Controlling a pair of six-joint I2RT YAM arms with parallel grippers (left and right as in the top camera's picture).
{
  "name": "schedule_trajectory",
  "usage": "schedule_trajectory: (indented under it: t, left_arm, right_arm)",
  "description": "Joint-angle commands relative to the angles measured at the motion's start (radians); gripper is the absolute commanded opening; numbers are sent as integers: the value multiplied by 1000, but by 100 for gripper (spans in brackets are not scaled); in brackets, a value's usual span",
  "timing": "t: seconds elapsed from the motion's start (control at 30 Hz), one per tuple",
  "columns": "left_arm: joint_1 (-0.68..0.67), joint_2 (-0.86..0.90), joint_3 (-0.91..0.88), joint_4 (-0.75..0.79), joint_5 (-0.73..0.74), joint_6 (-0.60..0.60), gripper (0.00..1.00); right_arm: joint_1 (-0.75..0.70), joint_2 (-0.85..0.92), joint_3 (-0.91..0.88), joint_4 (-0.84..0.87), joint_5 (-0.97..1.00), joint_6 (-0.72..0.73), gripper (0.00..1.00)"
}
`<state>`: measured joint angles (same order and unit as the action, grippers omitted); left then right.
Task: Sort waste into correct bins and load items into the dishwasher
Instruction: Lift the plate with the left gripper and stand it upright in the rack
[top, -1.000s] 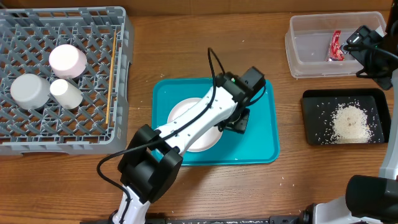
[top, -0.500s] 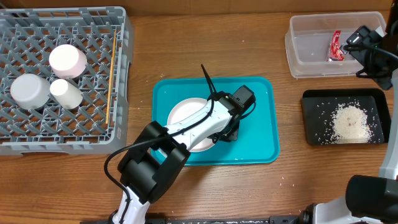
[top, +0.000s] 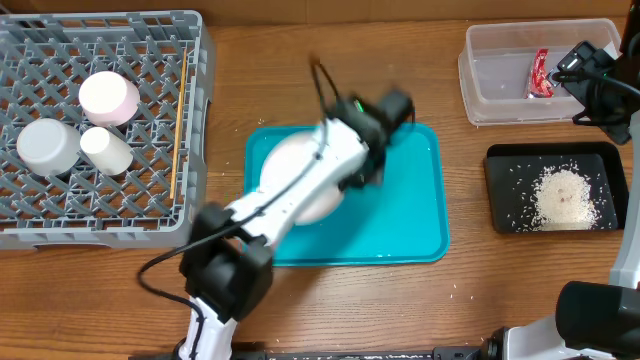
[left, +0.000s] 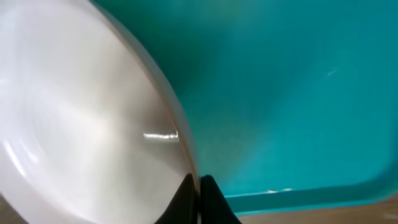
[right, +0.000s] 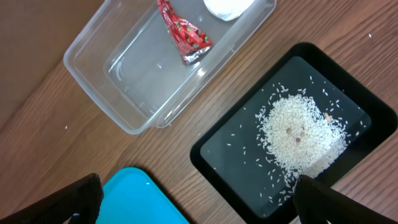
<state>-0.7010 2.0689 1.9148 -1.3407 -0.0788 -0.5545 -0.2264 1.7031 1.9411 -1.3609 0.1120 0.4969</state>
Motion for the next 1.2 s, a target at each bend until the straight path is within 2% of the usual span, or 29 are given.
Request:
schedule_trajectory:
  t: [0.0, 0.1, 0.2, 0.37, 0.47, 0.6, 0.77, 0.97, 1.17]
  left_arm:
    - [129, -18, 296, -97, 6, 126, 4]
    - [255, -18, 482, -132, 72, 213, 4]
    - [412, -18, 604, -114, 265, 314, 4]
    - [663, -7, 607, 0, 750, 591, 4]
    - [766, 9, 568, 35, 889, 687, 4]
    - [856, 55, 534, 78, 893, 747, 4]
    - [903, 111, 521, 77, 924, 916, 4]
    - [911, 160, 521, 48, 940, 1177, 4]
    - [916, 186, 521, 30, 941, 1266, 4]
  right_arm:
    - [0, 1, 9, 5, 11, 1, 100]
    - [0, 1, 9, 5, 11, 1, 100]
    - [0, 1, 9, 5, 11, 1, 100]
    - [0, 1, 9, 5, 11, 1, 100]
    - [0, 1, 9, 5, 11, 1, 100]
    - [0, 1, 9, 5, 11, 1, 100]
    - [0, 1, 9, 5, 11, 1, 100]
    - [0, 1, 9, 5, 11, 1, 100]
    - [0, 1, 9, 5, 11, 1, 100]
